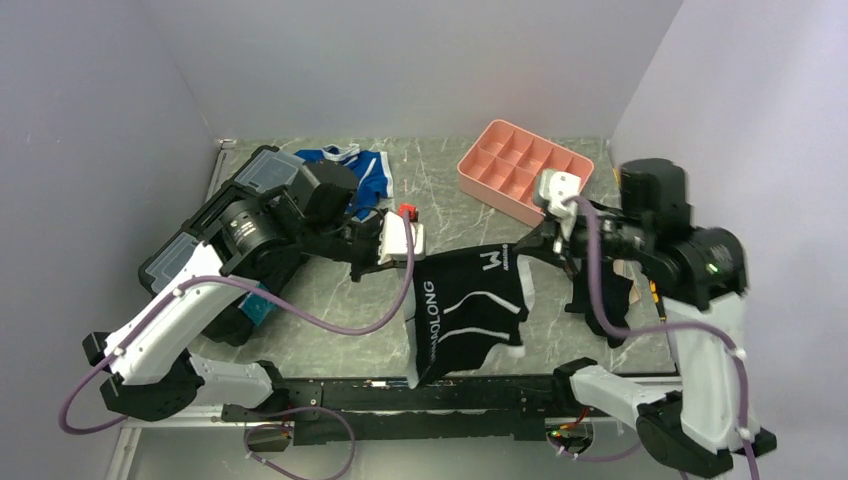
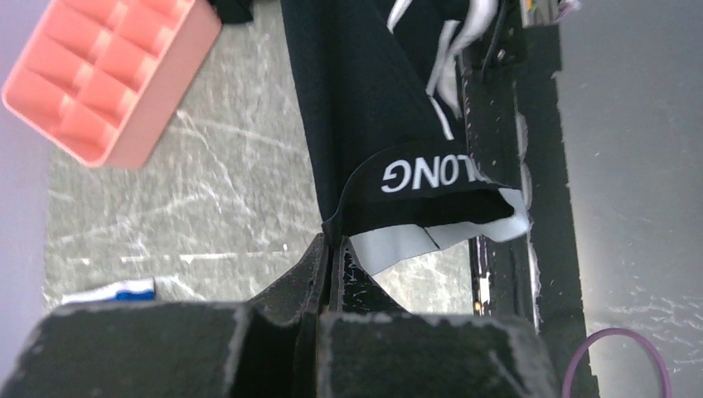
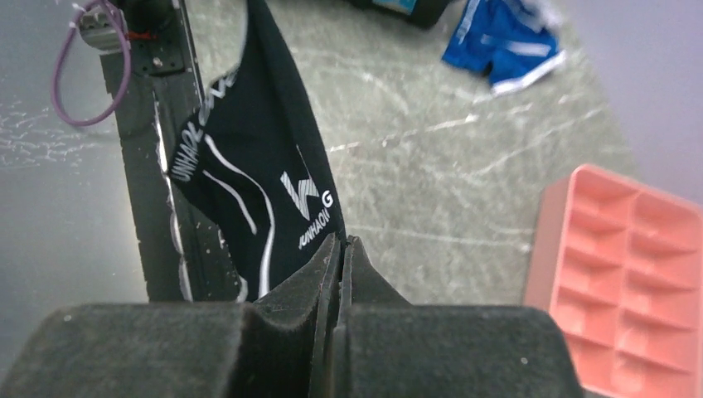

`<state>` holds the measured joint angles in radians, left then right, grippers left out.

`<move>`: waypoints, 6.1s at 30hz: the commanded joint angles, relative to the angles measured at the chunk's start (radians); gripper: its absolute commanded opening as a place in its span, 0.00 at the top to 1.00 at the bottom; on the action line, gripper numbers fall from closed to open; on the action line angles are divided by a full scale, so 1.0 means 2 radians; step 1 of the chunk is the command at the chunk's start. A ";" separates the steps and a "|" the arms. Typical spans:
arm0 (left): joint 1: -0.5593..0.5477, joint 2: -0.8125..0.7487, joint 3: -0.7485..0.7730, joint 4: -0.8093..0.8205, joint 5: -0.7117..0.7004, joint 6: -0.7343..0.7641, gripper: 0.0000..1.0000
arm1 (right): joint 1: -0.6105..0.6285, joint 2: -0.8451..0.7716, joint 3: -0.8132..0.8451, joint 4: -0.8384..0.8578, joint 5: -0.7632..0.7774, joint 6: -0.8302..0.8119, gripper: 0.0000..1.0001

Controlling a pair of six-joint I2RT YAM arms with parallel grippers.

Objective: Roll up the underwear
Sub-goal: Flatten out the underwear at the center of the board.

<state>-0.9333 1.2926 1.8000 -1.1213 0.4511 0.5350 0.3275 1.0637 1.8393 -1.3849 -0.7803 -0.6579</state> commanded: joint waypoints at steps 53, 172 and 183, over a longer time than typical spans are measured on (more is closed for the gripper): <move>0.004 0.143 -0.385 0.201 -0.016 0.034 0.48 | -0.001 0.631 0.056 0.202 -0.135 0.105 0.39; -0.082 0.290 -0.228 0.292 0.094 -0.026 0.30 | -0.085 0.565 -0.104 0.289 0.020 0.138 0.34; -0.126 0.343 -0.232 0.282 0.091 -0.008 0.30 | -0.083 0.582 -0.080 0.270 0.042 0.123 0.34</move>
<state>-1.1736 1.9465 1.3144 -0.5388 0.6376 0.4805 0.1658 2.2013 1.6417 -0.8642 -0.7742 -0.3702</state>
